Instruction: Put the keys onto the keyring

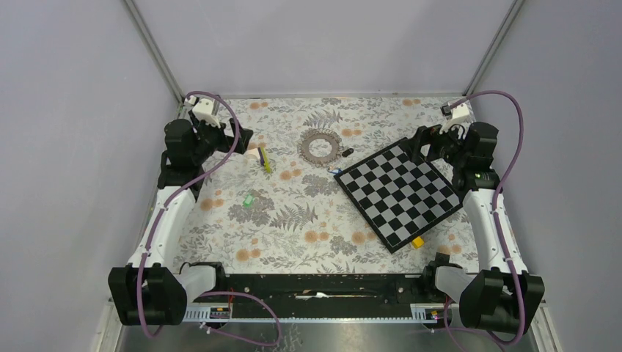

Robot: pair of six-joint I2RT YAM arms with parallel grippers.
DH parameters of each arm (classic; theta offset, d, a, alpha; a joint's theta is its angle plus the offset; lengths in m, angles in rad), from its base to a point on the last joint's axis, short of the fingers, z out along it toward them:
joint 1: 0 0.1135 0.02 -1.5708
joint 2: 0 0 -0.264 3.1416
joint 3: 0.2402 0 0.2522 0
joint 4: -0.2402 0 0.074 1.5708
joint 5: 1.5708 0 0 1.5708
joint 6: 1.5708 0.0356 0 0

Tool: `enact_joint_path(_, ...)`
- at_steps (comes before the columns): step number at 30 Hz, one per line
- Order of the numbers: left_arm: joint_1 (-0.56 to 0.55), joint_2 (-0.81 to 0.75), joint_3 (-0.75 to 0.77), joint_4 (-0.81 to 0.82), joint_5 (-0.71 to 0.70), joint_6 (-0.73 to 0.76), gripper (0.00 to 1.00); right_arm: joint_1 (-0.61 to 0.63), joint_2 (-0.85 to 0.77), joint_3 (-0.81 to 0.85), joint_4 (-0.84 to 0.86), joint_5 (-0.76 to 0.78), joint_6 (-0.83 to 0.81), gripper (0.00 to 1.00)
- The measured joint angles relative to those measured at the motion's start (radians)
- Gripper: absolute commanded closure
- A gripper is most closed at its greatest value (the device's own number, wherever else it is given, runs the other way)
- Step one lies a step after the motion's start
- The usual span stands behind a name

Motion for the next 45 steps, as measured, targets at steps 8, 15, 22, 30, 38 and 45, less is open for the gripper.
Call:
enact_joint_path(8,0.000,0.022,0.000,0.000,-0.013,-0.030,0.01,0.000,0.000,0.000,-0.018,0.000,-0.008,0.01)
enact_joint_path(15,-0.003,0.047,0.002,-0.015,-0.012,-0.025,0.01,0.005,0.008,0.001,-0.039,0.013,-0.015,0.01)
enact_joint_path(22,-0.053,0.094,0.028,-0.061,-0.016,-0.002,0.01,0.221,0.116,0.050,-0.053,0.164,-0.040,0.01)
enact_joint_path(30,-0.080,0.139,0.034,-0.103,0.002,0.017,0.01,0.326,0.387,0.262,-0.066,0.240,-0.041,0.01)
enact_joint_path(38,-0.092,0.160,0.034,-0.114,0.043,0.028,0.01,0.443,0.814,0.615,-0.167,0.304,-0.064,0.15)
enact_joint_path(45,-0.099,0.160,0.034,-0.114,0.076,0.043,0.01,0.498,1.196,1.022,-0.336,0.341,-0.081,0.33)
